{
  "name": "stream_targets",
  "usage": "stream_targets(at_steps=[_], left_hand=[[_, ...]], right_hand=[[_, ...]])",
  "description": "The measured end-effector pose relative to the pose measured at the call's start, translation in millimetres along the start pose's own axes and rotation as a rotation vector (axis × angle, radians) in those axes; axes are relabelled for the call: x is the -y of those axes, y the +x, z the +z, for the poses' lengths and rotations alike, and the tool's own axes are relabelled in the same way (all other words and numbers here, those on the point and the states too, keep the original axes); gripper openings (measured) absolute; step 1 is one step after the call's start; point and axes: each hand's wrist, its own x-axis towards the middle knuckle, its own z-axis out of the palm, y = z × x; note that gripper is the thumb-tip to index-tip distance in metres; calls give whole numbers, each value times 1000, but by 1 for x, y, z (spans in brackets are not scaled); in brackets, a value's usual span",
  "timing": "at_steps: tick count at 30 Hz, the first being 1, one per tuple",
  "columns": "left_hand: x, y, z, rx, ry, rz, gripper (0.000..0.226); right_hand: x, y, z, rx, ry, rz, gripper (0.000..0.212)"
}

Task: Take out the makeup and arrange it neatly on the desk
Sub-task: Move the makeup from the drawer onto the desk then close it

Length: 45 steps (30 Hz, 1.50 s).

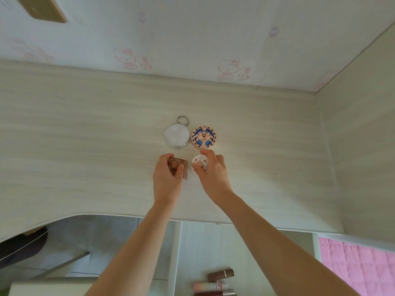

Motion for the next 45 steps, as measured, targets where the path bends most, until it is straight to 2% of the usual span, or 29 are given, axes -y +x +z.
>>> stream_targets(at_steps=[4,8,17,19,22,26,30,45], left_hand=[[2,3,-1,-15,180,65,40],[4,6,-4,-22,344,122,45],[5,5,-8,-14,444,136,47],[5,0,-9,-49,456,199,46],[11,-11,-11,-86,477,387,41],[21,-24,-8,-1,509,542,39],[21,-25,-4,8,485,511,36],[4,-8,-4,39,547,503,32]], right_hand=[[4,0,-2,-8,-30,-1,47],[-2,-1,-5,-21,-208,-27,46],[-11,-7,-5,-80,-214,-91,50],[-10,-9,-5,-87,-214,-98,51],[-10,-13,-6,-97,-204,-119,52],[-12,-22,-7,-99,-247,-162,58],[-12,-24,-6,-76,-325,-205,63],[-4,-8,-9,-70,-332,-170,64]])
